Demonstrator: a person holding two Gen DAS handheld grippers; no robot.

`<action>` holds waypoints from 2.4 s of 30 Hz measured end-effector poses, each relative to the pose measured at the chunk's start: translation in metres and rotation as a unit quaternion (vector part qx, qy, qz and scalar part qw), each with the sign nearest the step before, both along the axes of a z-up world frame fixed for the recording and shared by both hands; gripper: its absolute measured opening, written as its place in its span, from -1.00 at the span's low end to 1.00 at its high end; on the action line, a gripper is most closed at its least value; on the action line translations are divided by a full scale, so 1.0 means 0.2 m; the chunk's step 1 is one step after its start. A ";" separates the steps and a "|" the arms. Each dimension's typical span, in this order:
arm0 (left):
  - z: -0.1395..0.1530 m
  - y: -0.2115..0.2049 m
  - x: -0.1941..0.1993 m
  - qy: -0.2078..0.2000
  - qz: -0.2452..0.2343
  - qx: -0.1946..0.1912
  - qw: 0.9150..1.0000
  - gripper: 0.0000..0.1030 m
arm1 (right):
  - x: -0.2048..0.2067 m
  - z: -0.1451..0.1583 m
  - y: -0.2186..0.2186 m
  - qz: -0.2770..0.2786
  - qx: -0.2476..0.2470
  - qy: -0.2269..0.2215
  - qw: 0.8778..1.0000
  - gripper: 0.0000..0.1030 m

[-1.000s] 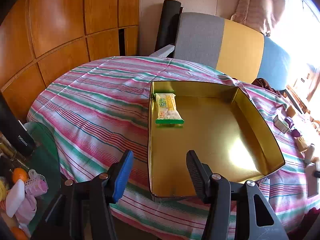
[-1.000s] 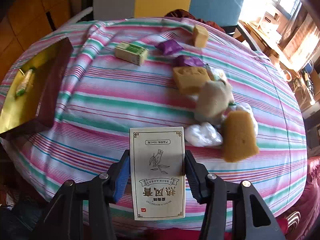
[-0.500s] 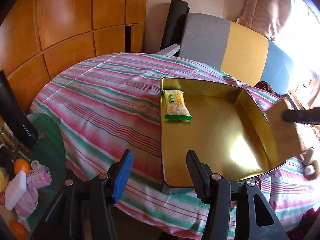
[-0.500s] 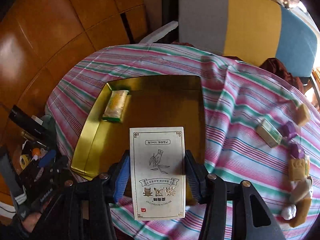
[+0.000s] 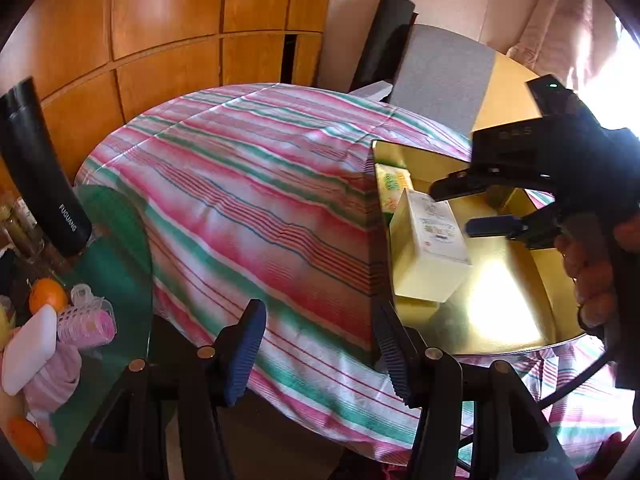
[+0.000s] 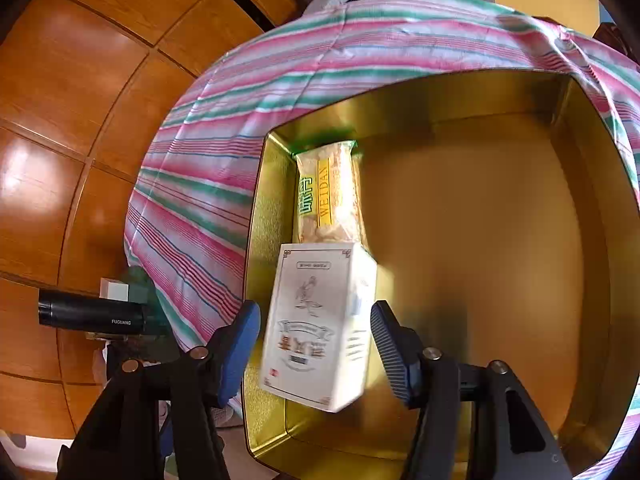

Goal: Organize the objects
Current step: 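Carry the white box into the gold tray and open the right tool, then grasp the green essential-oil box with the left tool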

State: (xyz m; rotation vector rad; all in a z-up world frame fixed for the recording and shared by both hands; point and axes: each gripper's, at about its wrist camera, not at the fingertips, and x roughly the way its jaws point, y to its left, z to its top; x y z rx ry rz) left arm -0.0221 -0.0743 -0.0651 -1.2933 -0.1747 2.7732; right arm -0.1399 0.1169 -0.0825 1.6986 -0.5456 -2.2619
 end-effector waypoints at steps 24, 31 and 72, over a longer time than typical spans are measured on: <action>0.11 0.33 0.05 0.031 -0.076 -0.034 0.996 0.28 | 0.53 0.28 0.56 -0.023 0.144 0.163 0.976 0.32; 0.22 0.59 0.04 0.054 -0.138 -0.043 0.988 0.28 | 0.65 0.28 1.03 -0.096 0.168 0.148 0.970 0.34; -0.13 2.55 -0.42 -0.001 -0.386 -0.136 0.912 0.99 | 1.03 0.20 2.36 -0.387 0.078 0.165 0.904 0.50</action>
